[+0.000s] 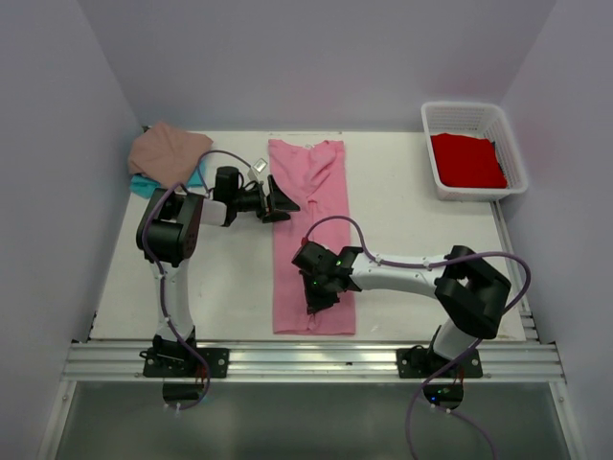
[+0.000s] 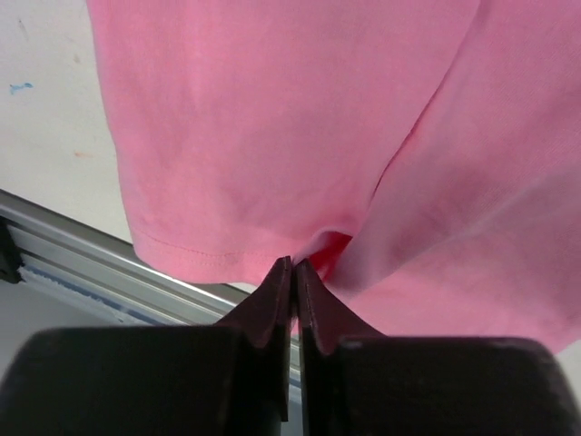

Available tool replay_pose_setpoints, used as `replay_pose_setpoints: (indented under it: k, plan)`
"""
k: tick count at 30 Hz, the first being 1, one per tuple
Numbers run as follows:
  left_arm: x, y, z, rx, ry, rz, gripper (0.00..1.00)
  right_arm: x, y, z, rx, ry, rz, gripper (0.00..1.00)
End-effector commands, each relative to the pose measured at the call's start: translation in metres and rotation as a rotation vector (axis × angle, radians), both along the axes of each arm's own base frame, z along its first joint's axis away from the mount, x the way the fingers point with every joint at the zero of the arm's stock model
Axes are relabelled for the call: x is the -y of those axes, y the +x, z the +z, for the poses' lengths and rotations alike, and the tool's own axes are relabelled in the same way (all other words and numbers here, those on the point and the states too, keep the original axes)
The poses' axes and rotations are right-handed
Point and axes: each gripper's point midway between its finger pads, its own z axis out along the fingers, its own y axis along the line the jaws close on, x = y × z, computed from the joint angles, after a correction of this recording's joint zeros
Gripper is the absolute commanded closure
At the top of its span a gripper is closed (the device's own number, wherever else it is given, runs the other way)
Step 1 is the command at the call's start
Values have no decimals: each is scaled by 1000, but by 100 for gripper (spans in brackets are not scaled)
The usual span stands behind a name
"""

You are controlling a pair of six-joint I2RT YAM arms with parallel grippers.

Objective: Fold and stack the t-shirts
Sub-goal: Grab the bottom of the folded rectangular tshirt with both arms

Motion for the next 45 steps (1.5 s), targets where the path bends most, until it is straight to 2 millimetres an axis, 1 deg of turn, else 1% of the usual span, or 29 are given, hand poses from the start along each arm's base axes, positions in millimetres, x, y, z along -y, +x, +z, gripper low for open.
replay_pose_setpoints:
  k: [1, 7, 8, 9, 10, 12, 14, 16, 19, 20, 23, 25, 26, 28, 29, 31, 32, 34, 35, 36, 38, 39, 40, 41, 43, 44, 45]
  plan:
    - [-20, -25, -78, -211, 129, 74, 0, 2, 7, 10, 37, -18, -37, 100]
    - [-20, -24, -77, -209, 127, 75, 0, 2, 4, 18, 42, 10, -33, 100]
    - [-20, -24, -78, -212, 128, 75, 0, -3, 3, 22, 42, 42, -24, 100]
    - [-20, -24, -77, -211, 127, 74, 0, -4, 3, 25, 49, 56, -23, 100]
    - [-20, -24, -77, -209, 127, 73, 0, -6, 1, 35, 59, 89, -17, 100]
    - [-20, -24, -77, -211, 127, 73, 0, -11, -1, 46, 71, 133, -5, 100]
    - [-19, -24, -77, -211, 128, 72, 0, -12, -1, 61, 93, 168, -2, 100]
    - [-19, -24, -77, -212, 128, 72, 0, -8, -3, 65, 94, 161, -1, 100]
    - [-19, -24, -77, -212, 128, 73, 0, 1, -6, 64, 90, 130, -4, 100]
    - [-20, -23, -77, -212, 129, 74, 0, 4, -7, 62, 84, 118, -8, 98]
    - [-20, -24, -79, -216, 131, 70, 0, 15, -14, 51, 57, 51, -6, 95]
    - [-20, -24, -79, -216, 133, 71, 0, 17, -16, 51, 54, 29, -11, 95]
    - [-19, -25, -80, -217, 134, 69, 0, 20, -20, 50, 46, 11, -3, 95]
    - [-20, -25, -81, -220, 135, 70, 0, 21, -23, 51, 40, -3, 4, 88]
    - [-20, -25, -81, -218, 135, 70, 0, 22, -28, 51, 31, -19, 16, 73]
    - [-20, -26, -81, -221, 134, 68, 0, 20, -27, 56, 52, -22, 20, 61]
    - [-20, -25, -82, -221, 137, 70, 0, 19, -28, 59, 57, -16, 22, 53]
    - [-20, -26, -81, -221, 137, 68, 0, 15, -23, 68, 86, 13, 18, 48]
    - [-20, -25, -81, -221, 138, 69, 0, 10, -20, 71, 103, 39, 15, 48]
    - [-20, -25, -82, -222, 140, 69, 0, 8, -18, 73, 114, 52, 14, 50]
    - [-20, -24, -80, -216, 139, 70, 0, 1, -15, 75, 129, 82, 14, 63]
    - [-20, -24, -81, -219, 140, 71, 0, 0, -16, 69, 119, 82, 18, 73]
    - [-20, -24, -81, -221, 141, 71, 0, -1, -14, 65, 126, 77, 13, 98]
    - [-20, -23, -80, -219, 139, 70, 0, -3, -11, 56, 129, 64, 8, 100]
    - [-21, -23, -79, -219, 139, 71, 0, -1, -9, 39, 126, 31, -2, 100]
    - [-21, -23, -78, -217, 139, 71, 0, -2, -8, 24, 112, -1, 0, 100]
    - [-21, -23, -78, -217, 139, 69, 0, -1, -10, 16, 98, -17, 3, 100]
